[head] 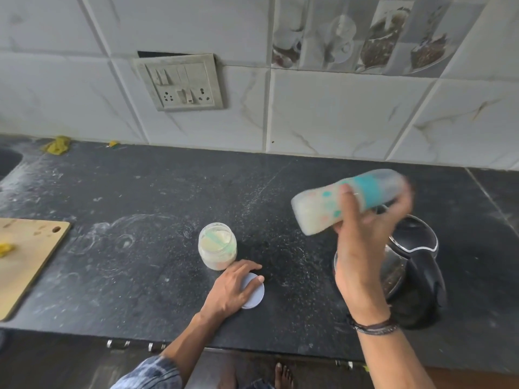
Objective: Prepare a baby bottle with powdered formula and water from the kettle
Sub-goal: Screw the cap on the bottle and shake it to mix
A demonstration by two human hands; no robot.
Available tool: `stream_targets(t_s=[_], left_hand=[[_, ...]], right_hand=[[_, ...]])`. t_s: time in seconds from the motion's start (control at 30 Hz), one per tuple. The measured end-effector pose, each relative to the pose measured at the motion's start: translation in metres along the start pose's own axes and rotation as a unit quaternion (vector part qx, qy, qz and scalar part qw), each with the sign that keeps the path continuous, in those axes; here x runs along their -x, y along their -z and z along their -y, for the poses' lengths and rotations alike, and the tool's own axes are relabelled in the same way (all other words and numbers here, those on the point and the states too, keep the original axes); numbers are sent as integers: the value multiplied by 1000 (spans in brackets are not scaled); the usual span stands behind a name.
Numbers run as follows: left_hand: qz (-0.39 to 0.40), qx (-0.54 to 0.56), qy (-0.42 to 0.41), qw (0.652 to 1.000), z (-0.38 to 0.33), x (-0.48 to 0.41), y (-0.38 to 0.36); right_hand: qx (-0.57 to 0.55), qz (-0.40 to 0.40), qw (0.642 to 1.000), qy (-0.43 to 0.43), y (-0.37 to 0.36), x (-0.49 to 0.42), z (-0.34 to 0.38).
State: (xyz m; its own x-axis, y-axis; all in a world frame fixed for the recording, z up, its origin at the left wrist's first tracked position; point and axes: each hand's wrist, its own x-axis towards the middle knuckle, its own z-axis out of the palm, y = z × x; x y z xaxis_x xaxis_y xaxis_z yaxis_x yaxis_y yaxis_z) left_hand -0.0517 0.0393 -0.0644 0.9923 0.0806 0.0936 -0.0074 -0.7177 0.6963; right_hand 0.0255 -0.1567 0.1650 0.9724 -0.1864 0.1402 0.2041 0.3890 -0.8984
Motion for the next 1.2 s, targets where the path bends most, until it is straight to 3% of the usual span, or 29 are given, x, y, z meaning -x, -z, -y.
stream_targets(t_s=[0.07, 0.23, 0.4, 0.53, 0.67, 0.83, 0.97, 1.13, 1.2], left_hand=[[-5, 2, -1, 1000, 1, 0, 0], [-1, 1, 1, 1000, -2, -1, 0], [-7, -2, -4, 1000, 2, 0, -1], [-9, -4, 1, 1000, 0, -1, -2], [-8, 0, -6, 1000, 1, 1, 0], [-4, -2, 1, 1000, 0, -1, -1], [-8, 2, -2, 1000, 2, 1, -1], [-6, -1, 1, 1000, 1, -1, -1], [-7, -1, -2, 1000, 2, 0, -1]], right_hand=[[27, 67, 997, -19, 1, 2, -2], [-56, -64, 996, 31, 5, -3, 1], [9, 38, 999, -11, 3, 4, -6], [-59, -69, 996, 20, 3, 1, -4], [0, 2, 1000, -5, 4, -1, -2], [-64, -69, 994, 52, 9, -5, 8], [24, 66, 997, 15, 5, 2, 1], [-47, -58, 997, 19, 11, -4, 5], [-8, -20, 1000, 0, 11, -5, 2]])
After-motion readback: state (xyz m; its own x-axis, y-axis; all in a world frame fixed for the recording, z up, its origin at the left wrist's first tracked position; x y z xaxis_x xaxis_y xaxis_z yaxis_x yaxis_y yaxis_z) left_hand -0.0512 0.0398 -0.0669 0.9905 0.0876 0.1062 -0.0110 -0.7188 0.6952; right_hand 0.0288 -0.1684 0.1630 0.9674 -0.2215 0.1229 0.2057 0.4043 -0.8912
